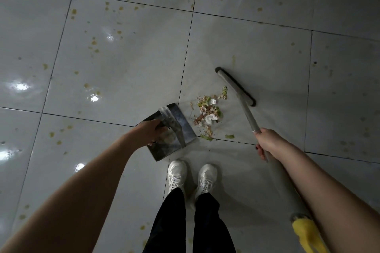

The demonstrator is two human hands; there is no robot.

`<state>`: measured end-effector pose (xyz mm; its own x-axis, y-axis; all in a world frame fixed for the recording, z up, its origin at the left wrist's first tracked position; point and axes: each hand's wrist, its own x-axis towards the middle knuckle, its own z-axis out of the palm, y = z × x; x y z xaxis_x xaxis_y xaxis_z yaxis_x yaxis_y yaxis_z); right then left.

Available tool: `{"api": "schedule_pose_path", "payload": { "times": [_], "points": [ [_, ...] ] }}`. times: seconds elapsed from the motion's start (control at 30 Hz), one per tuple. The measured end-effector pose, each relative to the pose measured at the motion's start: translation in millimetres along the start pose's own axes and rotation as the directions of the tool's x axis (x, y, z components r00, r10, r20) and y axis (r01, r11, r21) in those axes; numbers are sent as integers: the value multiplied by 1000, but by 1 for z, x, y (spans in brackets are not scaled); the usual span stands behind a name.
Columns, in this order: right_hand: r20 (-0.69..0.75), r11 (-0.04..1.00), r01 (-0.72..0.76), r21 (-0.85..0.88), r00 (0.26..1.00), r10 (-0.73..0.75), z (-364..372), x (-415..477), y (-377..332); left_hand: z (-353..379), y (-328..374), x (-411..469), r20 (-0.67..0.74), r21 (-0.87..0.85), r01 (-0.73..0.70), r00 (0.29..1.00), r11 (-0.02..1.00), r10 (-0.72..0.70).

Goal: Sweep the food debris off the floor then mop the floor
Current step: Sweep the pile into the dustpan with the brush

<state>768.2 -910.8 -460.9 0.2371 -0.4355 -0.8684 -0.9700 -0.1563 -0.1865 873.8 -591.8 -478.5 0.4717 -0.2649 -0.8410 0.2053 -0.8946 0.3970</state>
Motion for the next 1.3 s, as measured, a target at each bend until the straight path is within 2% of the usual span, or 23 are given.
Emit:
{"api": "schedule_pose_path", "payload": {
  "times": [0.07,0.2,0.33,0.57,0.77,0.87,0.97,1.13,1.23,1.3],
  "points": [
    [54,1000,-14,27,998,13,3,-5,0,-3,6,2,-5,18,-4,1000,1000,4],
    [159,994,-53,92,986,38,11,-19,-3,-3,9,4,-117,152,-1,993,988,19],
    [277,980,-122,158,958,75,19,-37,-3,1,11,6,-134,159,10,991,987,12],
    [505,946,-234,226,858,92,20,-63,-2,8,20,3,-215,233,16,976,972,35],
    [643,919,-309,242,761,86,14,-72,-5,11,30,5,-211,271,19,977,962,40],
    [646,941,-273,200,759,82,-3,-72,-6,11,34,7,-204,280,14,978,960,46],
    [605,958,-224,177,793,73,-21,-73,-5,9,34,7,-200,279,13,979,960,45],
    [428,994,-11,104,903,-35,-30,-79,2,6,27,5,-192,274,33,981,961,21],
    [332,995,70,72,939,-90,-12,-75,2,6,25,4,-179,254,23,984,967,23],
    [320,995,65,76,943,-86,9,-73,-1,5,24,4,-176,246,25,984,969,20]
  ]
}}
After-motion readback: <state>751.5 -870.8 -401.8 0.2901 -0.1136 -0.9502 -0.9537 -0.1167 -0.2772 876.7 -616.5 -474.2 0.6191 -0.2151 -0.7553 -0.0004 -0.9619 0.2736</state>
